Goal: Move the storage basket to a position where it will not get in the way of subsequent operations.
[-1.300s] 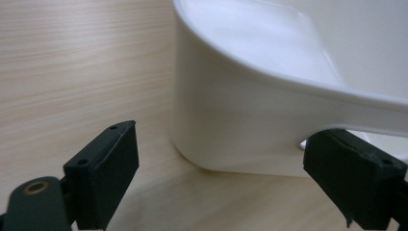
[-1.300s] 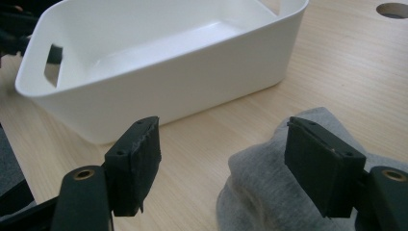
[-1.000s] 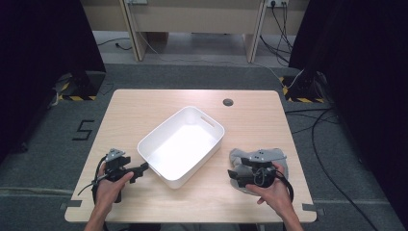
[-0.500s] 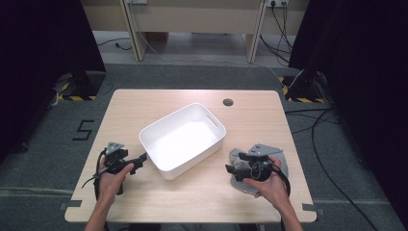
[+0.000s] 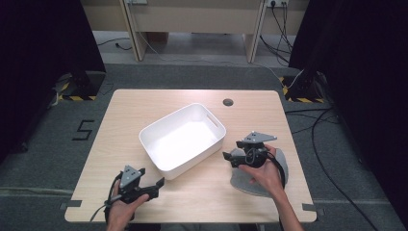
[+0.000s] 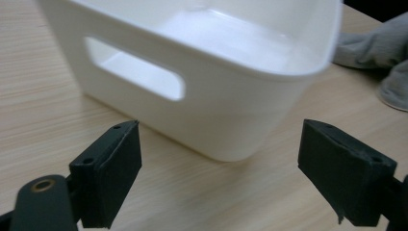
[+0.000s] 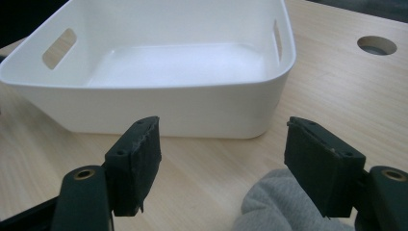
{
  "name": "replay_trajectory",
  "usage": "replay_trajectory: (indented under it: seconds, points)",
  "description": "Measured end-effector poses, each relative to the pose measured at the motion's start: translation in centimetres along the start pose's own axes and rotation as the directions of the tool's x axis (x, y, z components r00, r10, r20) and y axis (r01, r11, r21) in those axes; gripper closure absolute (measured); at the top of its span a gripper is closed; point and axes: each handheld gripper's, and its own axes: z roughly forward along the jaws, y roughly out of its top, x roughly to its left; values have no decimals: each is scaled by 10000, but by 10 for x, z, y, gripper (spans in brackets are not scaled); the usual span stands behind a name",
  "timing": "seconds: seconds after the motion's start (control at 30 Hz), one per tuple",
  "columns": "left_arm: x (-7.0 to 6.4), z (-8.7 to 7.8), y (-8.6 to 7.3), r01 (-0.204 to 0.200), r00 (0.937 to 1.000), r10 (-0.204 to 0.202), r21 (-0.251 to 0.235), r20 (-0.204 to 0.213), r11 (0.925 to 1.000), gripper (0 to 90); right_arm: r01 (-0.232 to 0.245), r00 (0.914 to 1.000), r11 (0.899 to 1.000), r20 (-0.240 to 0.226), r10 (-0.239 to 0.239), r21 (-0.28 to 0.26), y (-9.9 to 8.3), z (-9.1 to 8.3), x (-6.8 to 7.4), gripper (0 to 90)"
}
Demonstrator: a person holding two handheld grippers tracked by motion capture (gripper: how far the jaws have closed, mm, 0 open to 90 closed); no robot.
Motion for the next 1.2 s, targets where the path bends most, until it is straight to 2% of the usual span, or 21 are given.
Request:
replay_trajectory:
  seconds: [0.07, 0.17, 0.27, 0.33, 0.47, 0.63, 0.77, 0.93, 1.0, 1.03, 1.13, 1.2]
  points:
    - [-10, 11, 2, -408, 9990, 410, 112, -197, 9991, 147, -116, 9998, 9999, 130, 116, 30, 1, 4, -3, 292]
    - [-13, 16, 5, -360, 9991, 362, 62, -240, 9993, 156, -21, 9995, 10000, 310, 18, 93, 2, 6, -4, 292]
    - [-11, 22, 8, -368, 9978, 374, 113, -554, 9993, 147, 91, 9994, 9998, 328, -96, 148, 2, 9, -3, 292]
    - [-6, 22, 11, -33, 9989, 37, 74, -467, 10000, 175, 35, 9997, 9999, 236, -39, 159, 3, 10, -2, 292]
    - [4, 25, 17, -66, 9984, 71, 92, -557, 9999, 228, 36, 9998, 10000, 214, -38, 81, 8, 13, -4, 291]
    - [16, 32, 23, 169, 9989, -161, 172, -449, 9997, 223, 82, 9996, 9999, 260, -84, 85, 12, 14, -3, 292]
    - [29, 36, 28, 450, 9984, -443, 189, -363, 9988, 254, 88, 9994, 9999, 332, -91, 91, 13, 14, -6, 291]
    - [46, 40, 35, 728, 9959, -722, 82, -551, 9973, 285, 52, 9993, 9999, 360, -57, 152, 15, 16, -8, 291]
    - [54, 43, 39, 1192, 9926, -1192, 19, -231, 9929, 289, 63, 9995, 9998, 320, -69, 202, 16, 18, -8, 289]
    - [58, 45, 40, 1365, 9904, -1364, 30, -219, 9906, 288, 89, 9995, 9996, 299, -97, 270, 17, 20, -8, 288]
    - [66, 50, 46, 1289, 9905, -1285, 65, -496, 9916, 294, 274, 9989, 9987, 366, -290, 433, 17, 26, -5, 288]
    - [71, 54, 50, 1445, 9878, -1440, 44, -597, 9895, 303, 314, 9988, 9983, 347, -331, 485, 18, 29, -4, 286]
